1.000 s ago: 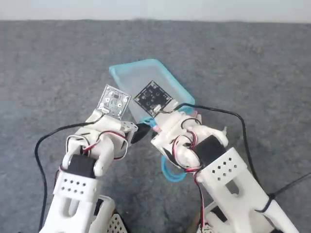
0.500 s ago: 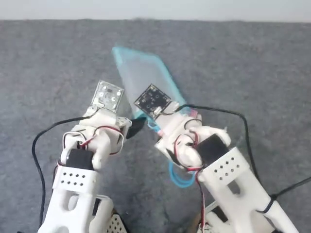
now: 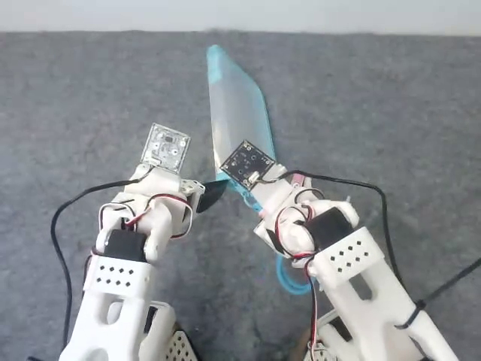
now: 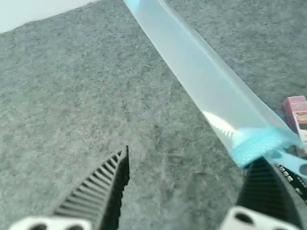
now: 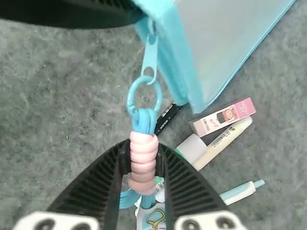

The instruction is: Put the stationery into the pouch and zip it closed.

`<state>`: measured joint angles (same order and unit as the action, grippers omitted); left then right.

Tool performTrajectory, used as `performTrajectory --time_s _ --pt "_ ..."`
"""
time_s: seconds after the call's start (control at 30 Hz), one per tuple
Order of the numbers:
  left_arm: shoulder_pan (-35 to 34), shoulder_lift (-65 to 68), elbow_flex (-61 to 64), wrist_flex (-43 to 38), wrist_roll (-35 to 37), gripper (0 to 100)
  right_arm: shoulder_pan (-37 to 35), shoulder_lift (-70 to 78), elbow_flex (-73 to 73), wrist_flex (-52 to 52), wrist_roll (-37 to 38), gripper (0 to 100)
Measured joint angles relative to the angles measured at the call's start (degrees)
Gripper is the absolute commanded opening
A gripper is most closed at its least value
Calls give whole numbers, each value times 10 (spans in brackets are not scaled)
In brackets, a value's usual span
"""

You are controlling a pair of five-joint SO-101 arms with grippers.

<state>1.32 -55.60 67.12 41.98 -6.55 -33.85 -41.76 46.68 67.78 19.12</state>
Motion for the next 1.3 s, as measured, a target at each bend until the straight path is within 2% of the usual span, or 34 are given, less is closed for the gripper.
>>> performTrajectory --time_s 0.5,0.73,0.83,1.1,1.3 --pt "-4 0 1 1 31 353 0 -28 82 -11 19 6" --pt "-22 0 11 -12 31 353 37 -17 94 -11 27 6" --pt "-7 0 30 -18 31 353 42 -16 57 10 28 6" --pt "33 0 50 -21 33 353 45 -16 -156 125 21 6" --pt "41 0 50 -33 35 353 33 -16 -205 181 20 6"
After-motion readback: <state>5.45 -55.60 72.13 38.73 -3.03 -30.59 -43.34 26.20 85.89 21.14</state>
